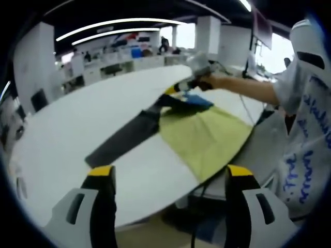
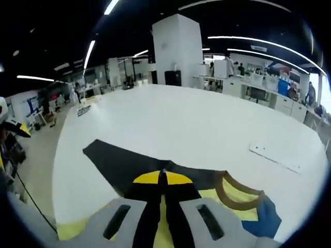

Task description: Fold the garment on the visible template until the final outline fits inside the template.

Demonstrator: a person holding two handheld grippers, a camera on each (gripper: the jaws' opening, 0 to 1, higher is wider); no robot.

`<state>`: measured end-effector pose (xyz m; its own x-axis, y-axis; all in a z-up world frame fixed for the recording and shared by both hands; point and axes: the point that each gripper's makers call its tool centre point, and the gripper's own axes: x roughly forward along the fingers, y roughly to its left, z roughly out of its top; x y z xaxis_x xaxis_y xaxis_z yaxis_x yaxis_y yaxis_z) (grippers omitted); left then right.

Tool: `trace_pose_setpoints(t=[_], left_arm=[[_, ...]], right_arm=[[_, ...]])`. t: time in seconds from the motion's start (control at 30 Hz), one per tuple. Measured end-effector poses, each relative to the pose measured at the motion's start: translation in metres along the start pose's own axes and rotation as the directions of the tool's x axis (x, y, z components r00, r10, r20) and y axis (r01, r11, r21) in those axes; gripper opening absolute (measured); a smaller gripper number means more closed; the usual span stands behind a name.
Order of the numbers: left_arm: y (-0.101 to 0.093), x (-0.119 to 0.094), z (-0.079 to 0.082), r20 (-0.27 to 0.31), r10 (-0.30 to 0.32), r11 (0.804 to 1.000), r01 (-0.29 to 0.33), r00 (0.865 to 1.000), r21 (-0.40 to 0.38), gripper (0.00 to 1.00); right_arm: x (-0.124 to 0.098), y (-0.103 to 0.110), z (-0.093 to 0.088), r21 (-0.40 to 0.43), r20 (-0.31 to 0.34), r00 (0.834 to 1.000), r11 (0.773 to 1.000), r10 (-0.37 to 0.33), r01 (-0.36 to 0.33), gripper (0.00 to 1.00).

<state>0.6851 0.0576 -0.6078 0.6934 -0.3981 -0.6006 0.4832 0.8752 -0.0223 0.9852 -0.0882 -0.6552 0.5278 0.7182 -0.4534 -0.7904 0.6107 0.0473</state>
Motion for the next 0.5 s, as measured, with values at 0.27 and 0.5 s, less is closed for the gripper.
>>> trace_pose_setpoints(t=[0.27, 0.5], left_arm=[[0.001, -0.002, 0.000, 0.000, 0.006, 1.000, -0.006, 1.000, -0.002, 0.83], [0.004, -0.005, -0.005, -0.009, 0.017, 1.000, -0.018, 1.000, -0.016, 0.83]], right_arm=[[0.023, 0.034, -0.035, -0.033, -0.104, 0.992, 0.996, 0.075, -0.079, 0.02], [0.033, 0.059, -0.061, -0.072, -0.188, 0.973, 0.986, 0.135, -0.151, 0.02]])
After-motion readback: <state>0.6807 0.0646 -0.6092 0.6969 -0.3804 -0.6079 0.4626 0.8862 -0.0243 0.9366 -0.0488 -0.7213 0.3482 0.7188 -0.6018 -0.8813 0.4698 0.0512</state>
